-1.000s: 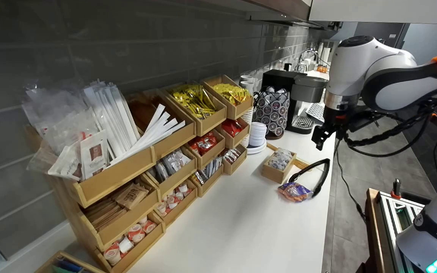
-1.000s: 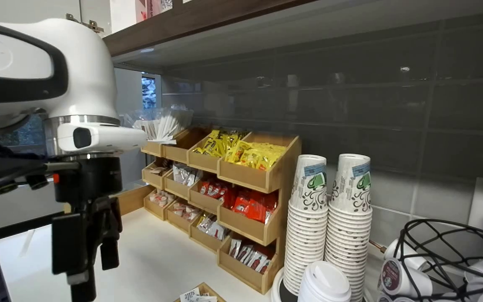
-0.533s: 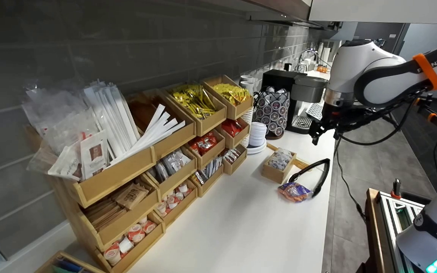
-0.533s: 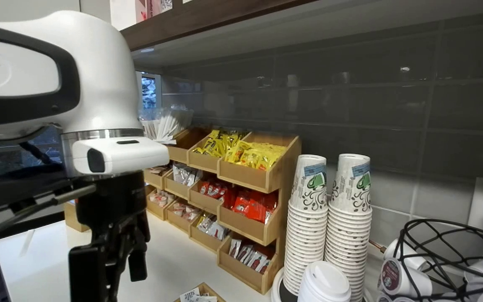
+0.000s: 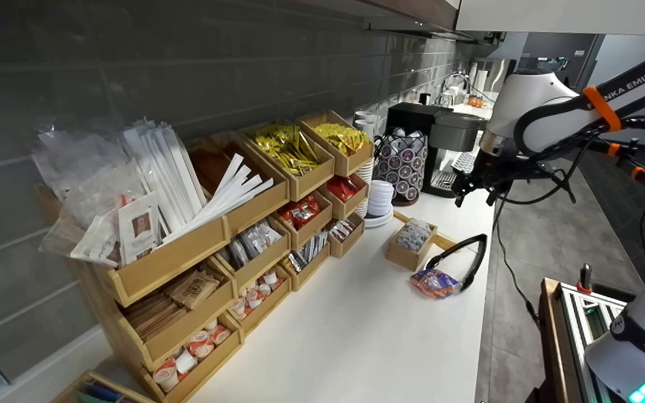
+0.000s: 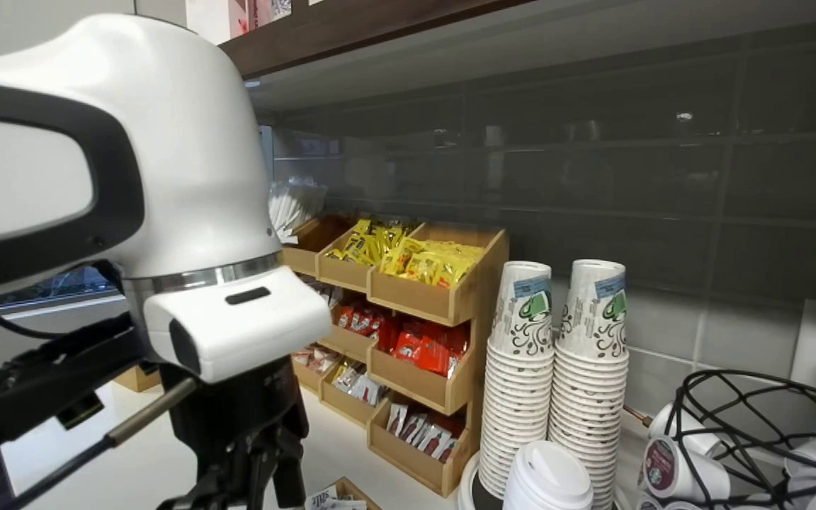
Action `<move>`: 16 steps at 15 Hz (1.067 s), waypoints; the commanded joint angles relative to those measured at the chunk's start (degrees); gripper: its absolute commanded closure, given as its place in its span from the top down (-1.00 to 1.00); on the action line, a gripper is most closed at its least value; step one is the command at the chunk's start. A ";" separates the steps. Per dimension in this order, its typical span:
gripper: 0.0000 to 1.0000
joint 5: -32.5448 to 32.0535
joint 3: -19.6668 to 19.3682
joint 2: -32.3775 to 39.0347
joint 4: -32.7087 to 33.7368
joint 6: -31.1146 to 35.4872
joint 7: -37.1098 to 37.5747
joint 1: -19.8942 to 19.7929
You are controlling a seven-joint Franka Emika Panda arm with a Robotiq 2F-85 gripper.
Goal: Put the black tongs in the upper cabinet.
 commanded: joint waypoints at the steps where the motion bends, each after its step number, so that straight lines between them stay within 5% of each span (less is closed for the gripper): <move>1: 1.00 2.96 -1.48 3.55 0.04 1.99 -1.45 -0.77; 16: 1.00 6.78 -9.61 14.09 0.10 6.12 -16.87 -1.08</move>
